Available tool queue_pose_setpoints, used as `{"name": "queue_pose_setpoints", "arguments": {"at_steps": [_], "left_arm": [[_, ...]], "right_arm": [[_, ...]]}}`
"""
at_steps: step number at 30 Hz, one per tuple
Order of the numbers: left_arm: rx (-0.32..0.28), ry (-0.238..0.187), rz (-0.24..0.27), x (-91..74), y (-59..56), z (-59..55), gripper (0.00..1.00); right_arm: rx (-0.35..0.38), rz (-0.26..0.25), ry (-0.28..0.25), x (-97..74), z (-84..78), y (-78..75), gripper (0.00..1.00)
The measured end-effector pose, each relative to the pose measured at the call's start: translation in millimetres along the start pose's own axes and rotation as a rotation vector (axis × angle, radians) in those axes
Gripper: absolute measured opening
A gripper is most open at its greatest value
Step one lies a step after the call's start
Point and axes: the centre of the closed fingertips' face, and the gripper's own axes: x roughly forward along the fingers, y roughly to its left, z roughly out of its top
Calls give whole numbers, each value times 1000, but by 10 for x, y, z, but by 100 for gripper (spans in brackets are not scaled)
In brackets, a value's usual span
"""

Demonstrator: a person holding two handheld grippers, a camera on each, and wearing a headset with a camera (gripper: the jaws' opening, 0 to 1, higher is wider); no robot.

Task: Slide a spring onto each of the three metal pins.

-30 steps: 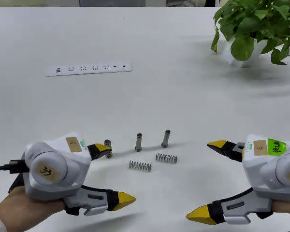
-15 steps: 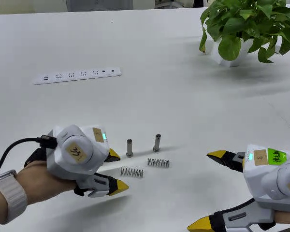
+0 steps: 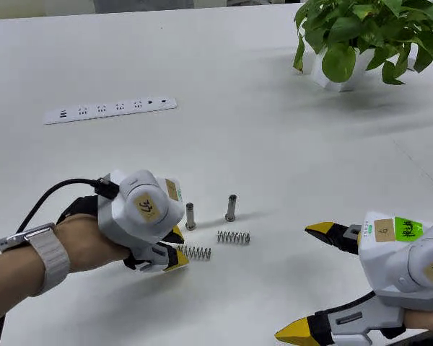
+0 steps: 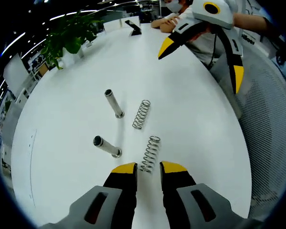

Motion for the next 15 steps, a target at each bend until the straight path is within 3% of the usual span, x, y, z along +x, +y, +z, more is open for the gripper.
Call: {"name": "queue_pose_setpoints", "arguments": {"at_steps": [9,15], "left_arm": [[15,49,-16,39,-33,-22,15],[25,46,-14,43,-35,-5,12]], "right_arm": [[17,-10,-9,-8,-31,-21,96],[24,-16,-16,0,-3,-37,96]]}}
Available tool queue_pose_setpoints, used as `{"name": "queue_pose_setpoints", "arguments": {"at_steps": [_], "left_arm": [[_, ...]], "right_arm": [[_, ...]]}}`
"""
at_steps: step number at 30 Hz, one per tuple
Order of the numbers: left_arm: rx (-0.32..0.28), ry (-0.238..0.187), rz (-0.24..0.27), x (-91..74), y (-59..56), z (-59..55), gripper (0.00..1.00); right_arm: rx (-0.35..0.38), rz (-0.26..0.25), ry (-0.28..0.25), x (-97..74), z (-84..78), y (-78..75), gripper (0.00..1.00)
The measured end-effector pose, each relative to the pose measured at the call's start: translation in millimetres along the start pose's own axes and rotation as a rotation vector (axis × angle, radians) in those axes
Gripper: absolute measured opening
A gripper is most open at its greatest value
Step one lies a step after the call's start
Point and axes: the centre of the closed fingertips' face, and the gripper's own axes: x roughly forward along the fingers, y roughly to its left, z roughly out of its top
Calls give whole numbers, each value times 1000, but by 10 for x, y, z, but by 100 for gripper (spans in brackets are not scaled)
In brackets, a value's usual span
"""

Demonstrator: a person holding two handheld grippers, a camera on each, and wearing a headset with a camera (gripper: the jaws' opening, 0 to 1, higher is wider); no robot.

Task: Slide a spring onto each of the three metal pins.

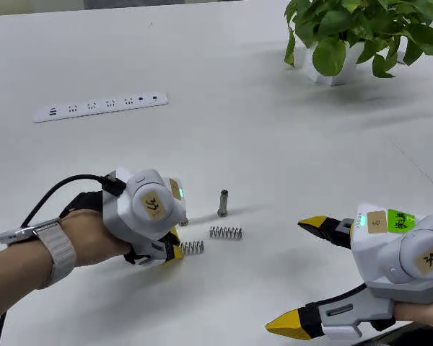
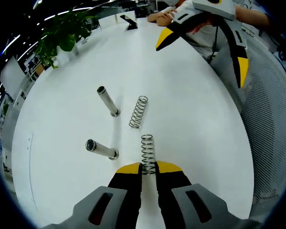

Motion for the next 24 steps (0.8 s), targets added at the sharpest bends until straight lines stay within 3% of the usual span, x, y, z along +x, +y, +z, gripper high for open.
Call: {"name": "queue_pose_setpoints", "arguments": {"at_steps": [2,10,16,24], "left_arm": [[-31,8,-14,-7,-9,-6,12],[-44,36,-37,16,-34,3,15],[-61,57,-16,14,-14,-30,12],[-124,17,6,18,6,-39,12]], "right_arm": [[-2,-1,-5,6,26,-1,96],[2,-1,-19,28,75,20,95],[8,4,-21,33,67,52,95],[16,9,-26,54,83,84,95]]}}
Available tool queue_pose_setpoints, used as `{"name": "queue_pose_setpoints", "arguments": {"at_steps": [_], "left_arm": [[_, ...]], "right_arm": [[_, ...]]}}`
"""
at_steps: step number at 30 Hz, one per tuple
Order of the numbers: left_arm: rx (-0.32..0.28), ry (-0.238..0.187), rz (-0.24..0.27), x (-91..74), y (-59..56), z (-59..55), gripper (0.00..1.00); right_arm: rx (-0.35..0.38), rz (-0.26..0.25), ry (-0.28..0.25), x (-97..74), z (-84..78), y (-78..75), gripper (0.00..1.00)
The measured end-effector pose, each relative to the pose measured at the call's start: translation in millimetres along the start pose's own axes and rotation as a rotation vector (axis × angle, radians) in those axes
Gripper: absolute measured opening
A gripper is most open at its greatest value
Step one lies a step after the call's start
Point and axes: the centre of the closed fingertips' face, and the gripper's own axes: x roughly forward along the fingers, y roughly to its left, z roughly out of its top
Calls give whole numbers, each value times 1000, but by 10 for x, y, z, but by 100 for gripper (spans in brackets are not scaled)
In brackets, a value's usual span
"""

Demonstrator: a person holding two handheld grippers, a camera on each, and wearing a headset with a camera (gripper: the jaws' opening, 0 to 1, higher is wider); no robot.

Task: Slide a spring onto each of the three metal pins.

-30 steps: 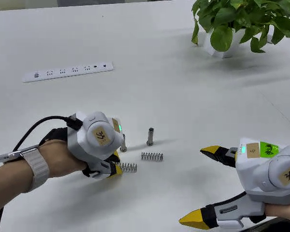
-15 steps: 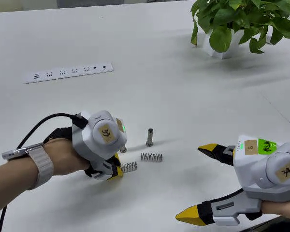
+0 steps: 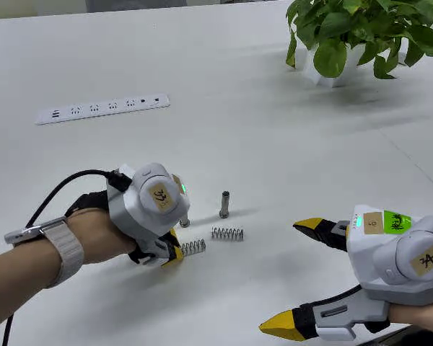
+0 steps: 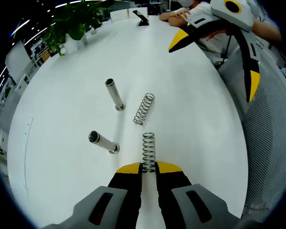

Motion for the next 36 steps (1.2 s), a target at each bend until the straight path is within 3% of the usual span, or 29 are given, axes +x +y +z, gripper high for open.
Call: {"name": "queue_pose_setpoints", "arguments": {"at_steps": [10,12,14,22,25,27,31,34,36], "left_arm": [[-12,-35,45,-1,-15,-37,11],[-32,-55,64,-7,-6,-42,11],[-90,-97,86,-10,9,-43,11],[-135,-154,103,-29,-9,-62,10],[-162,-195,107,-63,-41,-46,10],[-171,-226,86,-93,-105,-17,10],[-190,-270,90,-184,-187,-2,10],[-228,-355,23,-290,-395,130,10],[-207,-342,36,-331,-432,124,10]], "right_arm": [[-1,10,0,50,14,61,94],[2,12,-2,56,18,77,94],[4,15,-4,62,17,101,94],[16,24,6,75,-22,137,92],[15,26,7,72,-25,144,92],[12,24,10,71,-27,142,91],[15,23,15,66,-18,140,89],[41,44,-5,55,49,150,87],[66,59,-18,47,84,148,86]]}}
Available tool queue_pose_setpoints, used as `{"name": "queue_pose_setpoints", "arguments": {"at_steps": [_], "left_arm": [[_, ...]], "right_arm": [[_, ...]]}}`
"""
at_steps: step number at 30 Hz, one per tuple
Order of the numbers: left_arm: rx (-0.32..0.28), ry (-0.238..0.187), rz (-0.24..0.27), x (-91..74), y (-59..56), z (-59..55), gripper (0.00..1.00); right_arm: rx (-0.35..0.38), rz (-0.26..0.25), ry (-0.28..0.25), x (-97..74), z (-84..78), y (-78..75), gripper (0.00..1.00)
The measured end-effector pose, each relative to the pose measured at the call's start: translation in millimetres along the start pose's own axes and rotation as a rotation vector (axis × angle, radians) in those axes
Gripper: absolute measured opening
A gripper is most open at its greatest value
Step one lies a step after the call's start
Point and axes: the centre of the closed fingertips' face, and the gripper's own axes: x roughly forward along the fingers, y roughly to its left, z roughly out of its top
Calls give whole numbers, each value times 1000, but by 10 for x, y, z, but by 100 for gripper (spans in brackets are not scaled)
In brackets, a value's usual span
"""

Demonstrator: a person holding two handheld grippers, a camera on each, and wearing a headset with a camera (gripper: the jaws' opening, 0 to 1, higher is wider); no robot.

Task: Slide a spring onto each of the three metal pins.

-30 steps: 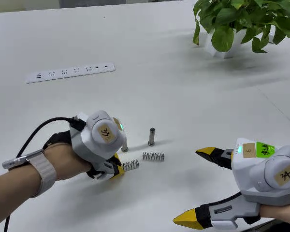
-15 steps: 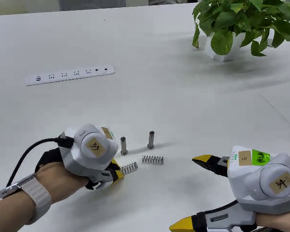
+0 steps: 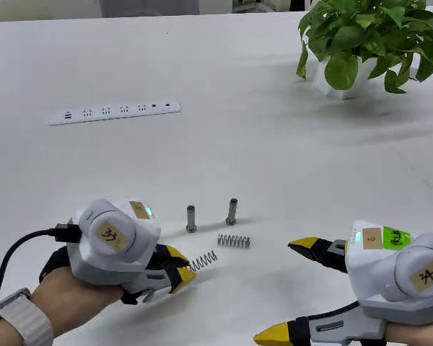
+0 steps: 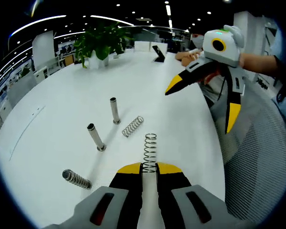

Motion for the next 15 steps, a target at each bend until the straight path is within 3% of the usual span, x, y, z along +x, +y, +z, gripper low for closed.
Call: {"name": "queue_pose_setpoints", "arguments": {"at_steps": [3,6,8,9,15], "left_arm": [[-13,-59,-34,-53,-117,89,10],[11,-71,-45,-93,-190,83,10],[30,-105,-114,-124,-368,154,10],[36,-116,-125,-132,-390,158,10],[47,-133,-160,-168,-517,151,10]], "right_arm": [[17,18,-25,-21,103,-5,84],[23,43,-42,-44,208,16,79],[27,66,-42,-50,256,37,74],[34,86,-35,-51,257,63,71],[17,188,-23,-64,336,222,51]]}}
